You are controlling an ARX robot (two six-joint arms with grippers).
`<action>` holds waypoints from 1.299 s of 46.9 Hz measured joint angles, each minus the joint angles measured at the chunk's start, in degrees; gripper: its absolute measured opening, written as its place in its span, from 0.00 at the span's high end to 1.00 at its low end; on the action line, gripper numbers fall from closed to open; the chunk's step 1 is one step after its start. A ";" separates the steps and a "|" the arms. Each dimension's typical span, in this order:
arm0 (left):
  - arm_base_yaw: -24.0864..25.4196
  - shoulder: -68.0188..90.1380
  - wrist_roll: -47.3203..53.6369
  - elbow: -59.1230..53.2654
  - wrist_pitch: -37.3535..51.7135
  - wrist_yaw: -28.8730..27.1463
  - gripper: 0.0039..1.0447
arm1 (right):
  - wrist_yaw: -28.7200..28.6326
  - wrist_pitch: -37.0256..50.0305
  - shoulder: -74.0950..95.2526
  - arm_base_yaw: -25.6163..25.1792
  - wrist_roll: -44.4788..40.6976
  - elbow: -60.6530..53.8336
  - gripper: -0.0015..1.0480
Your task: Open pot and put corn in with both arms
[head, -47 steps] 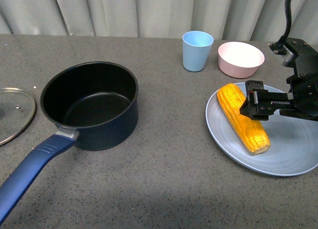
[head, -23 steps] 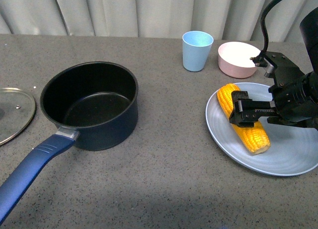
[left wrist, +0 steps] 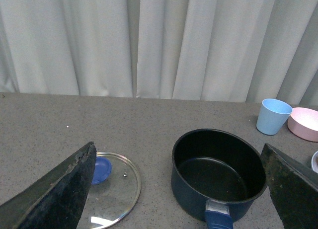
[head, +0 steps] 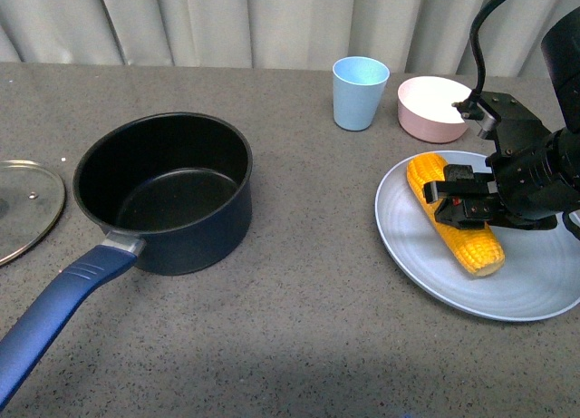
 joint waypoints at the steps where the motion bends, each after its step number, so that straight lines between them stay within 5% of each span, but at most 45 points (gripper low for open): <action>1: 0.00 0.00 0.00 0.00 0.00 -0.02 0.06 | -0.11 0.00 -0.11 0.00 0.02 0.00 0.68; 12: 0.00 0.00 0.00 0.00 0.00 0.00 0.06 | -5.62 0.81 -8.22 1.97 -1.16 -2.03 0.81; 26: 0.00 0.00 0.00 0.00 0.00 -0.02 0.06 | -13.70 -2.36 -10.10 14.43 -2.27 9.29 0.86; 48: 0.00 0.00 0.00 0.00 0.00 0.00 0.06 | -13.27 -9.53 2.32 24.50 1.84 26.08 0.87; 61: 0.00 0.00 0.00 0.00 0.00 -0.02 0.06 | -12.17 -10.38 7.91 25.62 2.64 30.49 0.87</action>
